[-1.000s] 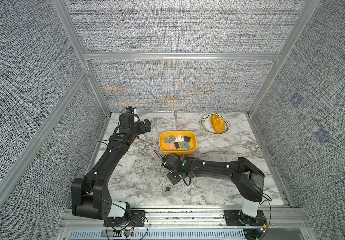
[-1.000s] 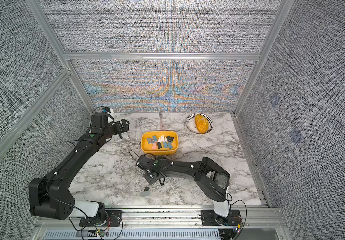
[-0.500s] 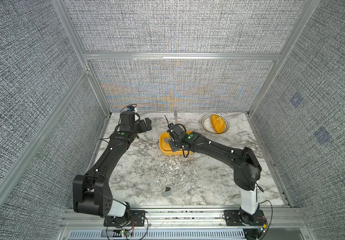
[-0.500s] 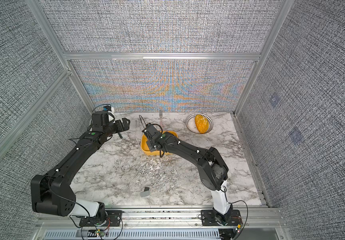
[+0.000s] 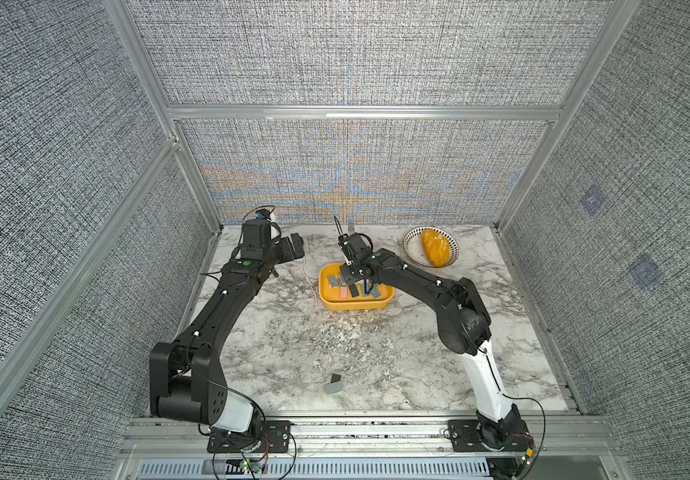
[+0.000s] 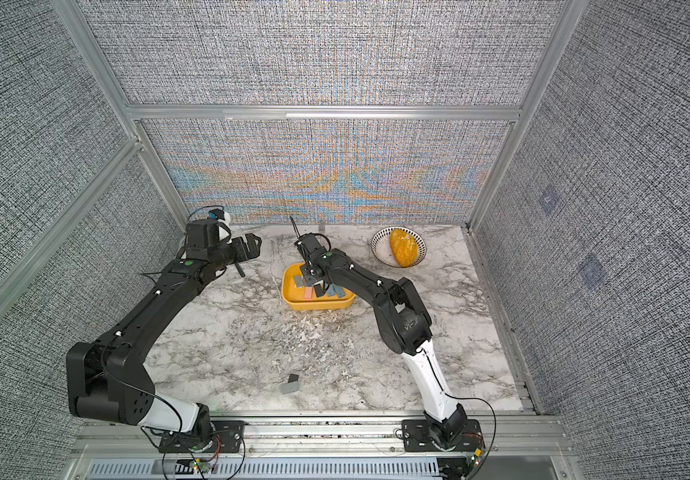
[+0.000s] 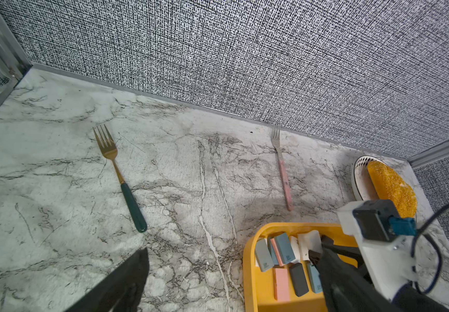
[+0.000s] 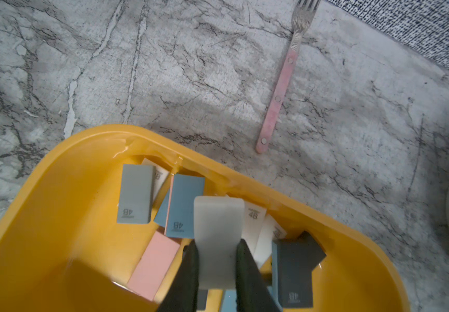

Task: Put the eraser in the storage box
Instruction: Place the eraser in the storage box.

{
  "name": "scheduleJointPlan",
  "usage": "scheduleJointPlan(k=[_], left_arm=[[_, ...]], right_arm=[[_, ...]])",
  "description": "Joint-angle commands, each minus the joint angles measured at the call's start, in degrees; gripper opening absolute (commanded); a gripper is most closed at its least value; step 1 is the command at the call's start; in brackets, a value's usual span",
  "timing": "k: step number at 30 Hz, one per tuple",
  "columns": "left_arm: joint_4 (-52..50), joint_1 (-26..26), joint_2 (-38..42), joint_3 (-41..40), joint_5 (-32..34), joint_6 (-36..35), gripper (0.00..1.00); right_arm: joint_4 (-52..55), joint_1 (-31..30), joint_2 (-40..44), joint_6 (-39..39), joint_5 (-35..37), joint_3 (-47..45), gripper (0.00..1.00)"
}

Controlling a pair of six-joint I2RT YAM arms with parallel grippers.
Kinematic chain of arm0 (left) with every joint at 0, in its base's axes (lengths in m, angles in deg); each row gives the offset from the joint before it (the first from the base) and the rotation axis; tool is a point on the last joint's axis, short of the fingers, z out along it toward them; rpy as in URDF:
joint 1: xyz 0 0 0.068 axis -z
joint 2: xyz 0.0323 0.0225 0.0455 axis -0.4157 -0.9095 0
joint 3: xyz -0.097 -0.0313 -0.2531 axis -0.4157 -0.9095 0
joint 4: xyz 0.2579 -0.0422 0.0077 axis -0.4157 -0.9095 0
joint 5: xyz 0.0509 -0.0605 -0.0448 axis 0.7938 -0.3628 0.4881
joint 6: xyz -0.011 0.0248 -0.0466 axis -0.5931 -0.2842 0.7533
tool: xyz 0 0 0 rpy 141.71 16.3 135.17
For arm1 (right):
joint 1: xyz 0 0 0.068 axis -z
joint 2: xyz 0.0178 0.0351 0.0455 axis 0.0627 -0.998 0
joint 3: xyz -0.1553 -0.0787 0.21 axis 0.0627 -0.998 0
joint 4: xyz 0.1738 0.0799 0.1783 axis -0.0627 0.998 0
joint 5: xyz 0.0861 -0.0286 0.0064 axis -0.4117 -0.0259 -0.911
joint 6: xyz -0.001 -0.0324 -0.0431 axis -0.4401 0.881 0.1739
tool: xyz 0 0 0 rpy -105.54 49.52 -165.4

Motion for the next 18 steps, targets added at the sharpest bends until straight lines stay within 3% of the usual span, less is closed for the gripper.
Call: scheduleJointPlan(k=[1,18], left_arm=[[-0.4,-0.1,-0.3,0.6,0.5,-0.6,1.00],[-0.4,-0.1,-1.4,0.8,0.7,-0.9,1.00]], right_arm=[[-0.1,-0.1,-1.8,0.7,-2.2,2.1,0.20],[0.9,0.4,-6.2,0.8,-4.6,5.3,0.22]])
